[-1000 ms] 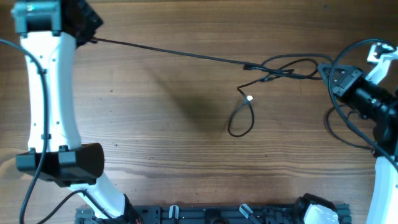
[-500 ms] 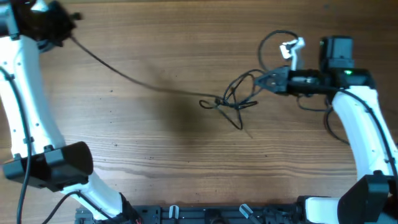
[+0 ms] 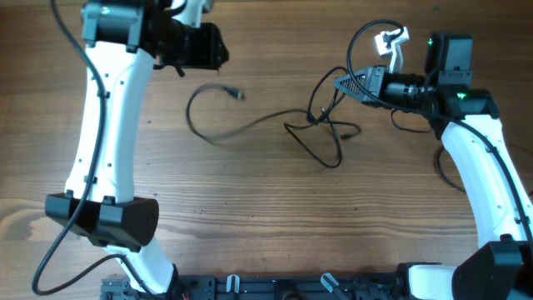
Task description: Untangle cables
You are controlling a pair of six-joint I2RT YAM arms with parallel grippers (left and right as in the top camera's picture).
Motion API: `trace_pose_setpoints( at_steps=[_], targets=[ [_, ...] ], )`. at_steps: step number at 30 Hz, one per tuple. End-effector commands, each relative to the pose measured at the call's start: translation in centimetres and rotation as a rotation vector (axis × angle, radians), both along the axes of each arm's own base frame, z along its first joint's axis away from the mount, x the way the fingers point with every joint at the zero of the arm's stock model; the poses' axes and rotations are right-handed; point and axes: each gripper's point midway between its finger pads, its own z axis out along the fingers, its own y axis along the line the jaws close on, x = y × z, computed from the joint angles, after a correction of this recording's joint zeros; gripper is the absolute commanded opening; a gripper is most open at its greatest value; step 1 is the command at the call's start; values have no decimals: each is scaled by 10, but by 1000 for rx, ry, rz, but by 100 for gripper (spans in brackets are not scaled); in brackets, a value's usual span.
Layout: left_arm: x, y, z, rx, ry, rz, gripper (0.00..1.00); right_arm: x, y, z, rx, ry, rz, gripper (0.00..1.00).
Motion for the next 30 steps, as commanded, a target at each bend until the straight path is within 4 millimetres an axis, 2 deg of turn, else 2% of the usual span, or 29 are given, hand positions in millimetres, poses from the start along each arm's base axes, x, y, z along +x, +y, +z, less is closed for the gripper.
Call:
trace_pose_setpoints(
  at_steps=[1, 3, 4, 7, 8, 11, 14, 16, 19, 22, 24, 27, 29, 30],
  targets=[
    [-12, -22, -8, -61, 39, -82, 40, 3, -4, 15, 1, -9, -41, 4],
    [-22, -41, -11, -125, 59, -169, 37, 4, -4, 15, 5, -2, -46, 4],
    [-32, -58, -13, -192, 77, -253, 36, 3, -4, 15, 7, 1, -47, 4],
    [-46, -87, -22, -328, 116, -364, 37, 2, -2, 16, 23, 15, -43, 9],
    [-47, -93, -27, -353, 123, -380, 38, 1, -2, 18, 33, 16, -35, 10],
    [-53, -111, -43, -437, 142, -433, 40, -1, -3, 20, 52, 16, -26, 24],
    [-62, -128, -59, -496, 163, -474, 41, -1, -5, 20, 56, 23, -27, 25],
    [-65, -135, -67, -500, 180, -472, 42, -1, -6, 20, 56, 24, -28, 23],
    [-68, -154, -67, -515, 172, -487, 43, -1, -6, 20, 55, 24, -28, 17],
    [-73, -180, -47, -619, 155, -537, 51, -1, -6, 20, 56, 24, -28, 18],
    [-71, -189, -40, -642, 124, -555, 52, -1, -6, 20, 56, 23, -28, 18],
    [-67, -191, -39, -637, 94, -562, 53, -1, -6, 20, 54, 21, -28, 18],
    [-61, -186, -50, -569, 93, -517, 55, 1, -8, 17, 36, 19, -45, 19],
    [-58, -181, -60, -517, 98, -483, 55, 5, -12, 13, 9, 17, -69, 24]
  ],
)
